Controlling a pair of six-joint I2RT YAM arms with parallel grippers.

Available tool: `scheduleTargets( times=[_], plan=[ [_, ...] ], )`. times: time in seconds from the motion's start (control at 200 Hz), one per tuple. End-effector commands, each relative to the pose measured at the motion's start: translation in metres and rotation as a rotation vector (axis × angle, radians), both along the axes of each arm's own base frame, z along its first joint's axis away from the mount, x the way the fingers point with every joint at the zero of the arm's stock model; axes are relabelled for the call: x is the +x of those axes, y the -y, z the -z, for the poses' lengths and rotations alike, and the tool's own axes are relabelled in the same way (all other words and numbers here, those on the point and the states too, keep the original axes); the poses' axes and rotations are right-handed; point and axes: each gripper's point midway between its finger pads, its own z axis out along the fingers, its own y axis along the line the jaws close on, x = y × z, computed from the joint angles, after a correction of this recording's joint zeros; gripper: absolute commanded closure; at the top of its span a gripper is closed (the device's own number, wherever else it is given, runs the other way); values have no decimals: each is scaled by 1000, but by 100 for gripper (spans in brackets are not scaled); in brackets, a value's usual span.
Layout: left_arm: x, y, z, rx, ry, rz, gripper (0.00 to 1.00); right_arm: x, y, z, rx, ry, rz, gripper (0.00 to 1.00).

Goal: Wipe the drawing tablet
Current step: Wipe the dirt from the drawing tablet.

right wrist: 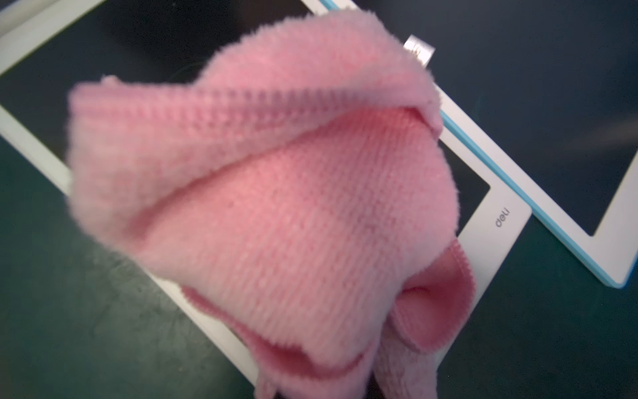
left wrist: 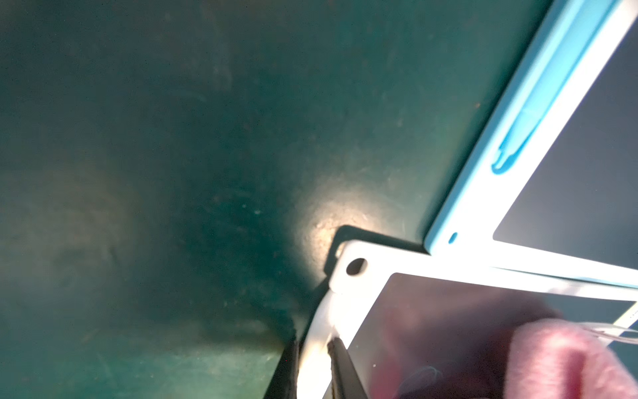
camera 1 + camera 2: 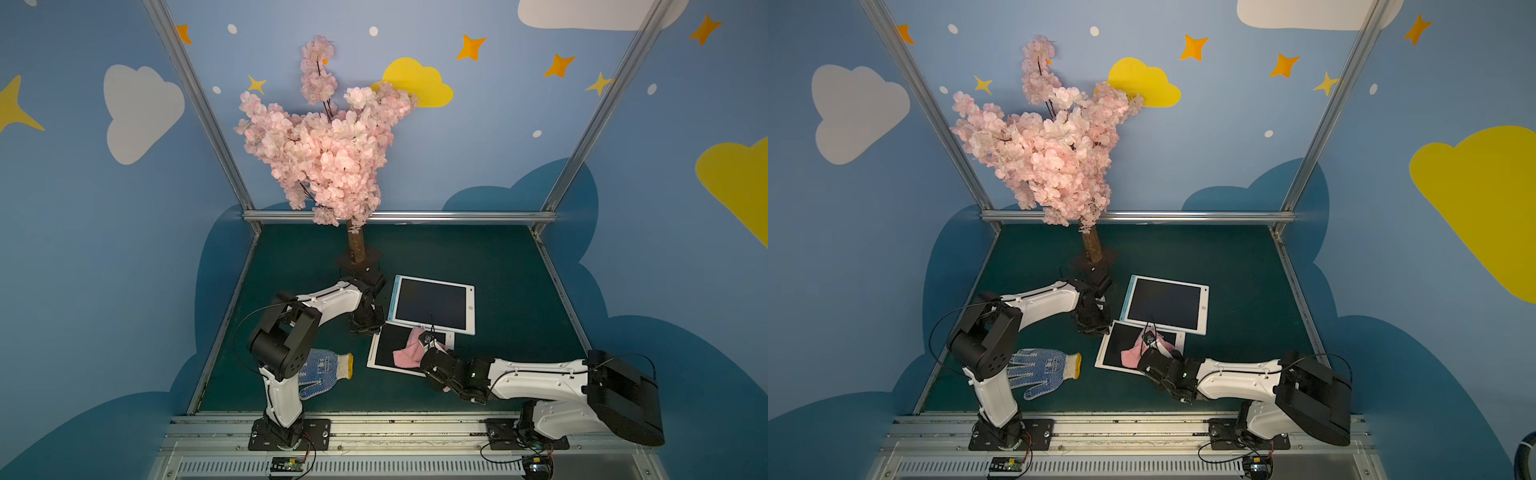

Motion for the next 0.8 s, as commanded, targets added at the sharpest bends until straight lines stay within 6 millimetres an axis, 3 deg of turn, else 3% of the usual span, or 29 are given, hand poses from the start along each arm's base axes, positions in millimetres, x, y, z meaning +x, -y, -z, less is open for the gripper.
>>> scheduleTargets(
  times=[0.0, 0.19, 0.28, 0.345, 0.511, 0.551, 0.666, 0.796],
  plan=[
    [-14, 0, 27, 41, -63, 19, 81, 1, -17, 6, 84, -55, 50, 100],
    [-14, 2, 28, 41, -62, 18, 81, -4, -96, 5, 136, -222, -60, 100],
    [-13, 2, 27, 39, -58, 19, 81, 0, -105, 6, 167, -254, -33, 100],
    [-12, 2, 26, 38, -55, 19, 81, 10, -93, 9, 187, -277, 34, 100],
    [-12, 3, 25, 36, -53, 24, 81, 27, -25, 20, 188, -319, 219, 100],
    [-11, 3, 24, 34, -51, 27, 81, 22, -2, 29, 159, -337, 257, 100],
    [-11, 4, 24, 34, -51, 28, 81, 15, 43, 32, 130, -351, 345, 100],
    [-9, 5, 23, 32, -49, 28, 81, 7, 70, 28, 156, -367, 453, 100]
  ],
)
